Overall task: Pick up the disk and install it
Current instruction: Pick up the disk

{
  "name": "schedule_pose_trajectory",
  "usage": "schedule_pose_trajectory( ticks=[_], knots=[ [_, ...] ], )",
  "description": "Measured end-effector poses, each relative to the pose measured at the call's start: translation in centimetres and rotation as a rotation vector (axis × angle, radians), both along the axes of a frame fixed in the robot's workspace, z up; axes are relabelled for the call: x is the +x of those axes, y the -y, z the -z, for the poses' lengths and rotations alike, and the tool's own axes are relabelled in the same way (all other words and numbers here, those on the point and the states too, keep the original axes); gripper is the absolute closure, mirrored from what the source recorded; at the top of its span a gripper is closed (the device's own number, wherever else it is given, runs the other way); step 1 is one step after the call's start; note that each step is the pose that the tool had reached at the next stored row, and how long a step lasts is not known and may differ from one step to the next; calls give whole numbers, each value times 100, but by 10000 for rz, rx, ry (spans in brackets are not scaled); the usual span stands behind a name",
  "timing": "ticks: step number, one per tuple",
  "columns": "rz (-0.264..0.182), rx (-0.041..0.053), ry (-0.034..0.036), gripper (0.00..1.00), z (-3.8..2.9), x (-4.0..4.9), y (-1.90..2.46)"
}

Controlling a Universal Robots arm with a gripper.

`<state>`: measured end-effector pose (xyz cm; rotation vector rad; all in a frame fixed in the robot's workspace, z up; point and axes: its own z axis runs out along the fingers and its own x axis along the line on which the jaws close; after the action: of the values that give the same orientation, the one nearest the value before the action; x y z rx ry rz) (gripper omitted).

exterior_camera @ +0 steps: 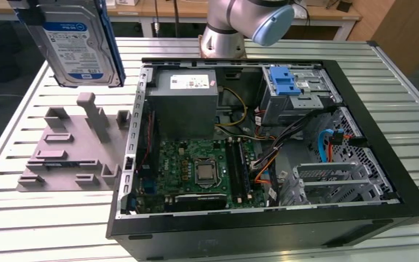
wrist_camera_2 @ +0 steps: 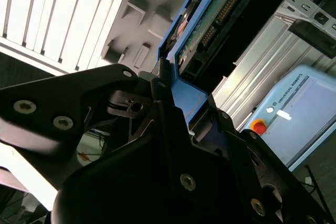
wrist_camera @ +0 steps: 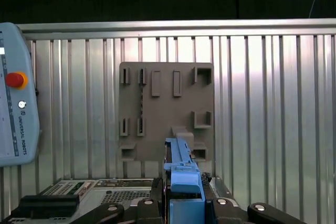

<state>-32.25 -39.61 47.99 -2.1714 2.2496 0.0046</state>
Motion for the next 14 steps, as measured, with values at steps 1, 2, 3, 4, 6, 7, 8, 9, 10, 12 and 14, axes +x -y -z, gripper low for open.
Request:
schedule_pose_trajectory(
  ticks=[1, 2, 3, 4, 6, 7, 8, 9, 10, 12, 14],
  knots=[
    [0, 0, 0, 64, 0, 18, 1],
    [0, 0, 0, 64, 0, 35, 1],
    [0, 0, 1, 64, 1, 53, 1],
    [0, 0, 1, 64, 1, 71, 1],
    [0, 0, 0, 64, 0, 105, 1],
    [-1, 0, 1, 64, 1, 123, 2],
    [-1, 1, 1, 64, 1, 140, 2],
    [-1, 0, 0, 64, 0, 156, 2],
    [-1, 0, 0, 64, 0, 173, 2],
    [0, -1, 0, 64, 0, 206, 2],
    [0, 0, 0, 64, 0, 240, 3]
  ],
)
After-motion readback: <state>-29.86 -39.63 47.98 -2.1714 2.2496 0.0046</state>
